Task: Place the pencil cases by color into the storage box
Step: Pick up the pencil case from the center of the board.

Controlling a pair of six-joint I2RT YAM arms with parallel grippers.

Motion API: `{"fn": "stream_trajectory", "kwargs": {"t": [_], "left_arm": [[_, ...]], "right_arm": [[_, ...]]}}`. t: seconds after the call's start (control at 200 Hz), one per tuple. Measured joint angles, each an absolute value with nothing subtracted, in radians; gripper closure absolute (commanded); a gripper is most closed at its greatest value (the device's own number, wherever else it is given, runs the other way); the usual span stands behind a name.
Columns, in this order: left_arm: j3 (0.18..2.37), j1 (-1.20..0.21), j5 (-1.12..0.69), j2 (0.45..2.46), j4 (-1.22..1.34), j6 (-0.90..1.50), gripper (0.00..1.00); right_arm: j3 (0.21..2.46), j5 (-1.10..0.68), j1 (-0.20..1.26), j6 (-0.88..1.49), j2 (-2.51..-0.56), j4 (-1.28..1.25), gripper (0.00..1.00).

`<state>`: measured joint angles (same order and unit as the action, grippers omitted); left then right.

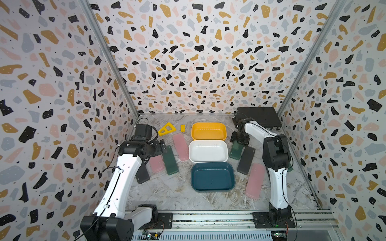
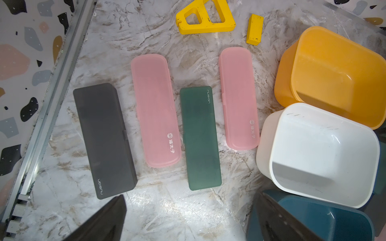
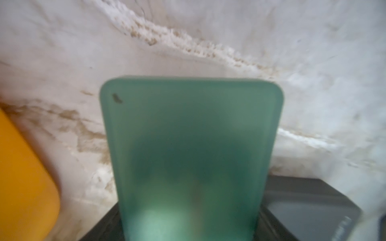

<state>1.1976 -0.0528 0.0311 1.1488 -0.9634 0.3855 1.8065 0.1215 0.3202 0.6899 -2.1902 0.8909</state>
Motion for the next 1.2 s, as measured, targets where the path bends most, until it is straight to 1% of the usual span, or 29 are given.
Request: {"fn": "stream_trajectory", "kwargs": {"t": [0.25, 0.425, 0.591, 0.776, 0.891, 1.056, 1.201], "left_arm": [[1.198, -0.053, 0.036, 1.117, -0.966, 0.385, 0.0], [1.198, -0.053, 0.027, 1.118, -0.979, 0.397, 0.0], [1.198, -0.053, 0.007, 1.118, -0.995, 0.412, 0.0], [1.208, -0.053, -0.007, 1.12, -1.021, 0.423, 0.0], [1.224, -0.053, -0.017, 1.123, -1.032, 0.431, 0.0], [1.226, -0.053, -0.031, 1.123, -1.042, 0.439, 0.0], [1.226, -0.053, -0.045, 1.123, -1.057, 0.445, 0.0]], "right_arm": [[1.804, 0.144, 0.314, 0.594, -2.064, 0.89, 0.43], [1.8, 0.1, 0.311, 0.437, -1.993, 0.883, 0.44], [1.8, -0.044, 0.309, 0.216, -1.94, 0.866, 0.44], [1.801, -0.264, 0.311, -0.038, -1.892, 0.873, 0.44], [1.814, -0.371, 0.32, -0.177, -1.884, 0.902, 0.44], [1.835, -0.487, 0.353, -0.369, -1.884, 0.934, 0.44], [1.84, -0.527, 0.414, -0.524, -1.881, 0.963, 0.44]]}}
